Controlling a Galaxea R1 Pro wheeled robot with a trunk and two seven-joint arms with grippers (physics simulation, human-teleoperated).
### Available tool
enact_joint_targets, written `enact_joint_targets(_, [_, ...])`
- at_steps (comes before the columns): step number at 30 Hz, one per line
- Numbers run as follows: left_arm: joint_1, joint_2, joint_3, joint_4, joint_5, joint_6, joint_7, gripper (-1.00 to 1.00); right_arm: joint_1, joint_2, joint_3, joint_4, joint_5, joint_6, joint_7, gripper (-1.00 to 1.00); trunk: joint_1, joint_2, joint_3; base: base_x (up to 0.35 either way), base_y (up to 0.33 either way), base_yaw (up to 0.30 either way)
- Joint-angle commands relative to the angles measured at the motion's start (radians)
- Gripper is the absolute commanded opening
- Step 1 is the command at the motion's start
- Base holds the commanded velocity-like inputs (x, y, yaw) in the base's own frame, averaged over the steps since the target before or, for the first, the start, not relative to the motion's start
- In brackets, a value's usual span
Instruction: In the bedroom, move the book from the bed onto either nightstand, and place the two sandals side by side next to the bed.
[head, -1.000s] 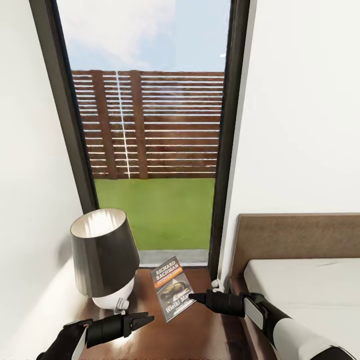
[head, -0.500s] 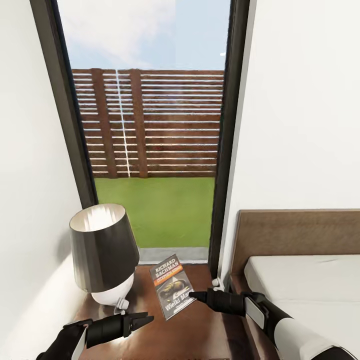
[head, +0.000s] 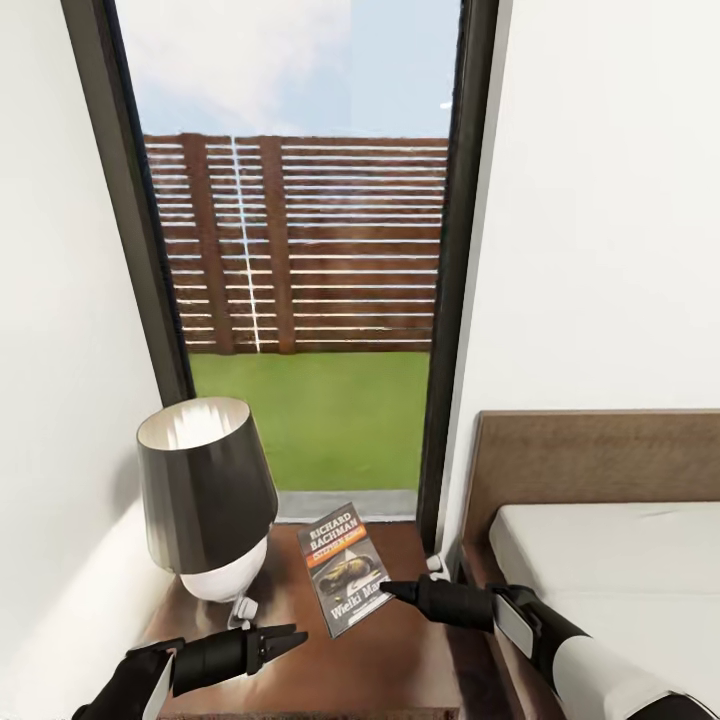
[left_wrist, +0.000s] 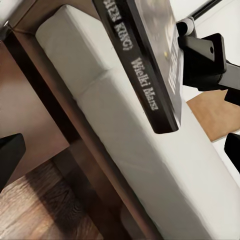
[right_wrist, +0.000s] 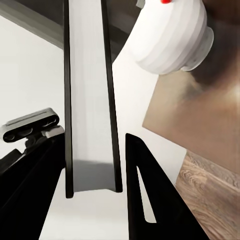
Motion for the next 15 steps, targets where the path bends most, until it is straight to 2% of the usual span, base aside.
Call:
enact_joint_targets(1, [-0.001, -0.001, 0.007, -0.001, -0.010, 0.011, -0.007, 1.00, -0.001, -0.001, 0.005, -0.001, -0.010, 0.009, 0.000, -1.00, 0.004, -0.008, -0.004, 0.000, 0.000, 0.000])
enact_joint_targets(9, [-0.001, -0.001, 0.007, -0.001, -0.010, 0.009, -0.008, 1.00, -0.001, 0.005, 0.006, 0.002, -0.007, 0.007, -0.020, -1.00, 0.034, -0.064, -0.029, 0.000, 0.000, 0.000])
enact_joint_targets(15, [-0.001, -0.001, 0.008, -0.001, -0.010, 0.010, -0.008, 1.00, -0.001, 0.003, 0.003, 0.002, -0.007, 0.009, -0.119, -1.00, 0.057, -0.106, -0.048, 0.000, 0.000, 0.000])
